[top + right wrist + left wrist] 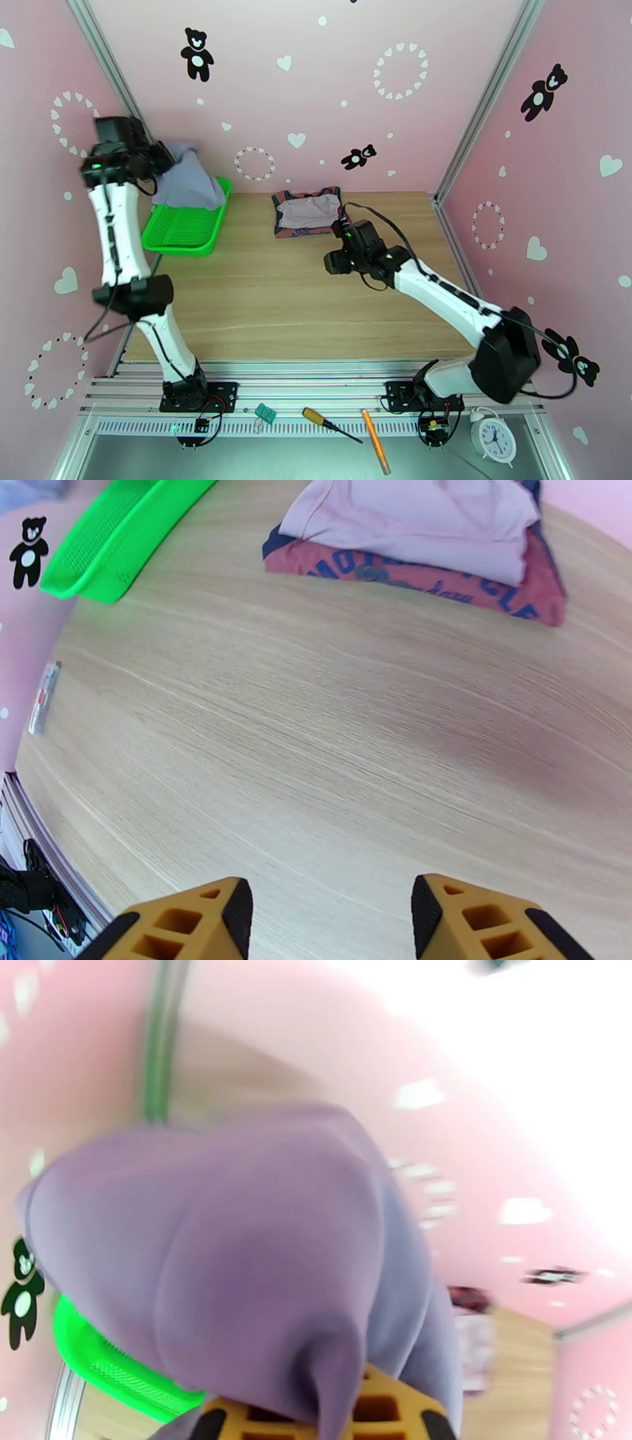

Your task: Fold and stack the mixed laundry pile

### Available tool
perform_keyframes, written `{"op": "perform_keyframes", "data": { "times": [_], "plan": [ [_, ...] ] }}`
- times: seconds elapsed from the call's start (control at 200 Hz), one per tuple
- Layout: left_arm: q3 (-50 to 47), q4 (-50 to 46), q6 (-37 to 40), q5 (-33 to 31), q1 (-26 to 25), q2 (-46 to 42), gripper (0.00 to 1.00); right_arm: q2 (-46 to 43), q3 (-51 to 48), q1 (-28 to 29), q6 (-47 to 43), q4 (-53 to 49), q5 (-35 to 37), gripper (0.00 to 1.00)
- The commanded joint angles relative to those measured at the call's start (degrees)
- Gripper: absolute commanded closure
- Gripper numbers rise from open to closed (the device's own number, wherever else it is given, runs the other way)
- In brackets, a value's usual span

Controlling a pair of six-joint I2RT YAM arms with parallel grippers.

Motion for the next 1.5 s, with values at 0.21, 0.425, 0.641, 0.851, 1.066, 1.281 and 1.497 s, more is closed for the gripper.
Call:
{"op": "perform_keyframes", "data": {
  "times": [0.21, 0.425, 0.641, 0.851, 1.066, 1.281, 1.497],
  "plan": [
    [-23.5, 0.3, -1.6, 4.3, -18.9, -13.8, 1.0, -12.3, -10.2, -3.1, 2.8, 2.4, 2.9, 0.43],
    [-40.0, 11.0, -7.9, -1.9, -32.8, -17.6, 1.0, -17.1, -16.1, -4.9, 2.5, 1.6, 3.9, 0.42],
    [-53.1, 16.8, -10.4, -5.3, -42.6, -15.6, 1.0, -20.2, -20.2, -6.3, 2.2, 0.7, 5.0, 0.42],
    [-68.4, 19.9, -10.4, -9.4, -46.1, -13.2, 0.67, -19.8, -21.2, -7.1, 1.8, 0.4, 5.8, 0.37],
    [-69.6, 14.4, -7.6, -23.7, -46.2, -15.9, 0.02, -16.0, -20.4, -7.1, 1.8, 1.4, 4.3, 0.31],
    [-69.2, 6.9, -8.8, -25.1, -46.2, -21.7, 0.01, -11.8, -18.9, -7.1, 0.7, 1.6, 2.4, 0.31],
    [-88.6, 15.5, -14.4, -17.2, -46.2, -28.3, 0.01, -2.4, -12.0, -5.5, -5.0, 0.9, -1.4, 0.31]
  ]
}}
